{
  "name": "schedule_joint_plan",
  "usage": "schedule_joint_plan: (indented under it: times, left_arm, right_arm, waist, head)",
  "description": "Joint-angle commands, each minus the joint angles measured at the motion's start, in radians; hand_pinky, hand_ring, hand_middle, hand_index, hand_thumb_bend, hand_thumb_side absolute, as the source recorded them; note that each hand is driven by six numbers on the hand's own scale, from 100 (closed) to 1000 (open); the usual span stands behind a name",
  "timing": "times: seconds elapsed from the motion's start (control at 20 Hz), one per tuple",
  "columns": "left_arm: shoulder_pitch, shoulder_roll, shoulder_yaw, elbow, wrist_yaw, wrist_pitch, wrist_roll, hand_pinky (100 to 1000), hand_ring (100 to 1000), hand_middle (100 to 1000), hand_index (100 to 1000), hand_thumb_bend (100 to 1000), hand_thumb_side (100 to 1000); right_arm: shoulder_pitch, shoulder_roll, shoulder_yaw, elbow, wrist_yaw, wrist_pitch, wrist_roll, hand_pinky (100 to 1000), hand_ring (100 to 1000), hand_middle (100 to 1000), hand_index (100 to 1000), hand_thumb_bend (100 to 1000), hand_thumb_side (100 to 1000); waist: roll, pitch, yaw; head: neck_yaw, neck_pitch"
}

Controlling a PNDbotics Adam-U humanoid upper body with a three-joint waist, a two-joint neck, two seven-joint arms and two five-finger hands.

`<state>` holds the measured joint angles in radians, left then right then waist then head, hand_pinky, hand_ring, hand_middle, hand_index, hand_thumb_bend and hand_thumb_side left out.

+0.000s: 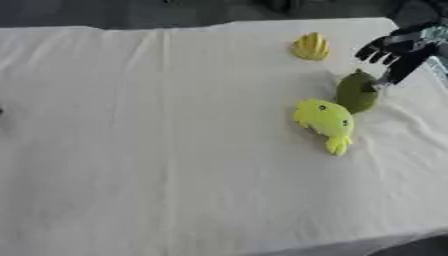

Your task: Pick up the objects with one hand, pass them to the other hand, and then place them into the box on the other side of the table.

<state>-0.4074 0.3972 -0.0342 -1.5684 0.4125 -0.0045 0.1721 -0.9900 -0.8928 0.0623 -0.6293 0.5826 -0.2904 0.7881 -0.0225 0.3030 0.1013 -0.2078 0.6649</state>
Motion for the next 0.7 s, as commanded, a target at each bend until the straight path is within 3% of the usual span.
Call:
schedule_joint_plan:
  times: [0.05, 0.7]
  left_arm:
    - [-0.018, 0.014, -0.001, -0.014, -0.002, 0.0, -0.007, 906, 860, 862, 807, 182, 877]
    - [-0.025, 0.01, -0.012, -0.015, -0.006, 0.005, -0.017, 906, 863, 863, 806, 179, 883]
  right_arm:
    - [-0.02, -0.021, -0.014, 0.022, 0.03, 0.003, -0.023, 931, 949, 920, 942, 447, 251]
    - [-0.022, 0.006, -0.042, 0.101, 0.151, 0.025, -0.11, 930, 937, 915, 945, 445, 272]
  waist:
    - [0.001, -0.014, 0.002]
    - [0.008, -0.001, 0.009]
  head:
    - [0.0, -0.008]
    - [0.005, -0.019]
